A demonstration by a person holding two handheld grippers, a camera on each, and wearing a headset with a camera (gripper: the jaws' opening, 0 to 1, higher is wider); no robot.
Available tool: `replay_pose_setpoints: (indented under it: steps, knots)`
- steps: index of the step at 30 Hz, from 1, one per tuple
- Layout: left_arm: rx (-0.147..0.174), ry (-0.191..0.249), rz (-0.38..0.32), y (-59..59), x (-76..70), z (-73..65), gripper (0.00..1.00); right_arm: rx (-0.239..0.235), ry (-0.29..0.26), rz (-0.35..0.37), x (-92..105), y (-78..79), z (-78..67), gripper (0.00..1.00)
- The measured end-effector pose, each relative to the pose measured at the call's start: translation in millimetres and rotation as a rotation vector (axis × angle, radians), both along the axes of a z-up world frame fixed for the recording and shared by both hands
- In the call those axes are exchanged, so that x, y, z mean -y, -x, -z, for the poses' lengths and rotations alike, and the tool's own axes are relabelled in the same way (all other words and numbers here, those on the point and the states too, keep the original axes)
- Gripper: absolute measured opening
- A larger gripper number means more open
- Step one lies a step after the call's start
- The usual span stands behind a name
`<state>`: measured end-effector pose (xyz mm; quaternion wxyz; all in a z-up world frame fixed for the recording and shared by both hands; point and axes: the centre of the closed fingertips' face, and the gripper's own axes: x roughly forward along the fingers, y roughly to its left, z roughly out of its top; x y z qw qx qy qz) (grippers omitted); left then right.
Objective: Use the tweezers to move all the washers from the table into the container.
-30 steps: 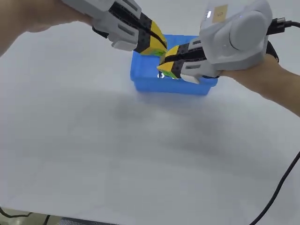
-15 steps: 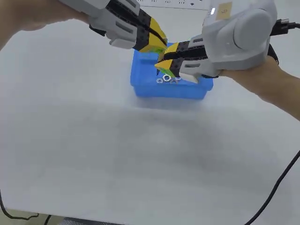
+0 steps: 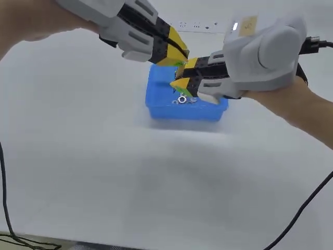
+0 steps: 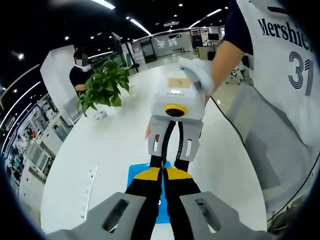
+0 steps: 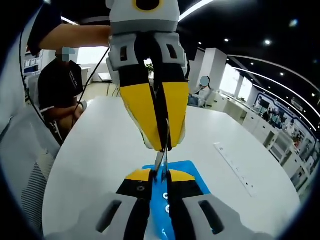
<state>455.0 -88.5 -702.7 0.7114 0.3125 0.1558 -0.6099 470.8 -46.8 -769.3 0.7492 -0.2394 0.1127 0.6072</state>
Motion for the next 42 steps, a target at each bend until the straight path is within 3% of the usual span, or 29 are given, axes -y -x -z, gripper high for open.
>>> replay_pose_setpoints:
  steps: [7,16,22,26,29,36,42]
  knots:
    - [0.009,0.002,-0.005,17.7,-2.1,-7.4,0.05,0.011,-0.01,0.001,11.1,19.3,-9.7,0.1]
    - [-0.027,0.017,-0.021,39.6,-7.7,6.8,0.05,-0.014,0.058,-0.038,29.7,49.6,-1.6,0.09]
    - [-0.08,0.003,-0.023,54.3,-12.0,37.4,0.05,-0.045,0.134,-0.083,38.6,66.7,18.2,0.09]
    - [-0.109,-0.012,-0.037,58.6,-11.8,66.3,0.05,-0.075,0.202,-0.105,42.7,73.2,40.8,0.09]
    - [-0.135,-0.002,-0.062,57.4,-8.8,80.6,0.05,-0.096,0.241,-0.093,46.4,70.2,54.5,0.09]
    - [-0.196,-0.038,-0.085,53.3,-12.2,119.9,0.06,-0.145,0.305,-0.106,50.5,67.0,80.6,0.09]
    - [-0.216,-0.07,-0.098,46.7,-15.4,143.8,0.06,-0.177,0.324,-0.109,50.7,60.7,95.7,0.09]
